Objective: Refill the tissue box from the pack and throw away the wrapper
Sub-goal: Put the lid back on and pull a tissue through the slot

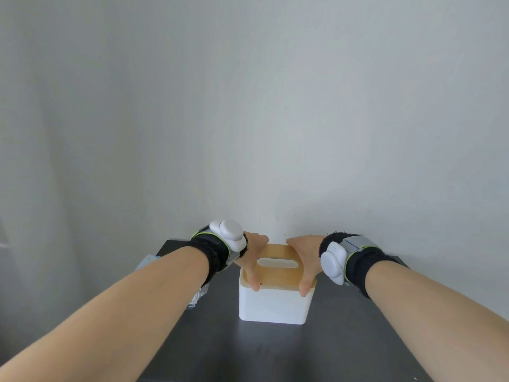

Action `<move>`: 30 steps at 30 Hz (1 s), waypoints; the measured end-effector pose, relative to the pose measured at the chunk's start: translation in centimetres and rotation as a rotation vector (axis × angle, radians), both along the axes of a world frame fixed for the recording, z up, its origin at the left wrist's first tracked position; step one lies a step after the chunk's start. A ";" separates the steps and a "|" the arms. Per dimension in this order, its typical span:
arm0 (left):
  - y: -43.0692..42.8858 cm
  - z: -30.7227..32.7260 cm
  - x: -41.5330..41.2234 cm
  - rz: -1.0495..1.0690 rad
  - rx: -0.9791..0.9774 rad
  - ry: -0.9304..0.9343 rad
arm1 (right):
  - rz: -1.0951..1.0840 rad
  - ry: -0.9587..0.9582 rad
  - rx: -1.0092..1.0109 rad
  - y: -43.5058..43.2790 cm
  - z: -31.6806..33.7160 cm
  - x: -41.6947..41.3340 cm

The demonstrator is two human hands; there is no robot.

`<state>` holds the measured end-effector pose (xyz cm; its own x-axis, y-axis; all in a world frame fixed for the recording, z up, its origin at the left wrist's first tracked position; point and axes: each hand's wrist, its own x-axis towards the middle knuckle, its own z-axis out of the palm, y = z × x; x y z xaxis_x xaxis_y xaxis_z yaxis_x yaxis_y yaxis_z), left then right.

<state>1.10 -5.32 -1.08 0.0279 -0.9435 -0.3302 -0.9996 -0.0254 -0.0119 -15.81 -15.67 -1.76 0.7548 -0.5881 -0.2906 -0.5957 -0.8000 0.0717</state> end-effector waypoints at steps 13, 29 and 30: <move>-0.1 -0.6 0.6 -0.044 0.049 0.056 | 0.006 0.101 0.020 -0.4 -0.9 1.2; -0.3 0.1 0.0 -0.068 0.029 -0.031 | 0.034 0.015 0.086 0.3 -0.1 0.7; -0.3 0.1 0.0 -0.068 0.020 -0.044 | 0.040 0.012 0.075 0.4 0.0 0.7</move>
<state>1.12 -5.61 -1.00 -0.0210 -0.9368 -0.3492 -0.9975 0.0430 -0.0555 -15.14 -15.25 -1.81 0.7735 -0.5338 -0.3417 -0.5624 -0.8266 0.0180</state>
